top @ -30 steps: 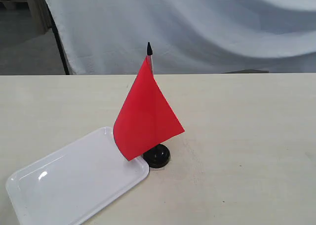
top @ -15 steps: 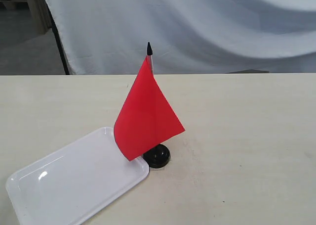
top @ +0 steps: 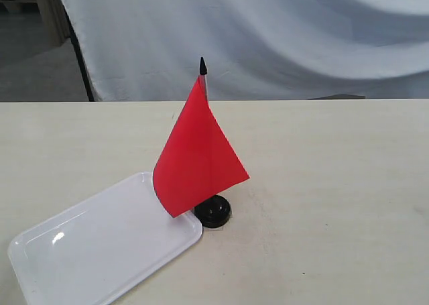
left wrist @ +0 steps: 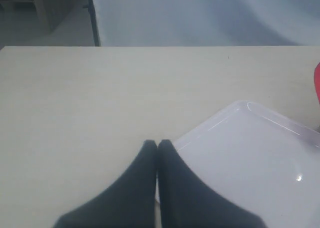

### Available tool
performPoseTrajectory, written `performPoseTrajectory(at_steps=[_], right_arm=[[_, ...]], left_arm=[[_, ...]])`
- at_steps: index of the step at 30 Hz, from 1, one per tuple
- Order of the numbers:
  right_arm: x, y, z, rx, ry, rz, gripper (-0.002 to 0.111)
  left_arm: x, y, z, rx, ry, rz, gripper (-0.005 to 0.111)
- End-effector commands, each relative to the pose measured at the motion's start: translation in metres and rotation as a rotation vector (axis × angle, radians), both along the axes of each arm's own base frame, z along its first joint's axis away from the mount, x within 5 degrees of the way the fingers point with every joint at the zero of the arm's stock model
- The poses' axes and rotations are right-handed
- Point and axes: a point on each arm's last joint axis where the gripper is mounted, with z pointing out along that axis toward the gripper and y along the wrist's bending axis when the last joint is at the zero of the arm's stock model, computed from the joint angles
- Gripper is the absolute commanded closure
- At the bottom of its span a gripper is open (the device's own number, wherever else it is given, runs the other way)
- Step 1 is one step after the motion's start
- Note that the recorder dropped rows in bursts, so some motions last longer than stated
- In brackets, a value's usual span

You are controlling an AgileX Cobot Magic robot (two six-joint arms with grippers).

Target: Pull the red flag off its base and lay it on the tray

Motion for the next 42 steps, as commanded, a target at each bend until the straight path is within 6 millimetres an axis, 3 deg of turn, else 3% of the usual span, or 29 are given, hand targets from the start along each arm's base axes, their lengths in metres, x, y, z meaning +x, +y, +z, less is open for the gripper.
performPoseTrajectory(at_steps=[1, 7, 14, 20, 22, 30, 36, 39, 42], right_arm=[[-0.014, 0.002, 0.017, 0.197, -0.270, 0.189, 0.109], [-0.021, 0.005, 0.023, 0.330, -0.369, 0.361, 0.109], [-0.017, 0.006, 0.020, 0.321, -0.313, 0.356, 0.109], [0.007, 0.022, 0.033, 0.053, -0.137, 0.365, 0.109], [0.031, 0.026, 0.031, -0.053, -0.040, 0.375, 0.109], [0.106, 0.018, -0.022, -0.106, 0.362, 0.328, 0.109], [0.144, 0.023, -0.090, -0.184, 0.638, 0.445, 0.109], [0.163, 0.034, -0.120, -0.214, 0.760, 0.578, 0.109], [0.179, 0.053, -0.132, -0.273, 0.772, 0.727, 0.109]], left_arm=[[0.000, 0.000, 0.000, 0.001, -0.002, -0.005, 0.107], [0.000, 0.000, 0.000, 0.001, -0.002, -0.005, 0.107], [0.000, 0.000, 0.000, 0.001, -0.002, -0.005, 0.107], [0.000, 0.000, 0.000, 0.001, -0.002, -0.005, 0.107], [0.000, 0.000, 0.000, 0.001, -0.002, -0.005, 0.107], [0.000, 0.000, 0.000, 0.001, -0.002, -0.005, 0.107], [0.000, 0.000, 0.000, 0.001, -0.002, -0.005, 0.107], [0.000, 0.000, 0.000, 0.001, -0.002, -0.005, 0.107], [0.000, 0.000, 0.000, 0.001, -0.002, -0.005, 0.107]])
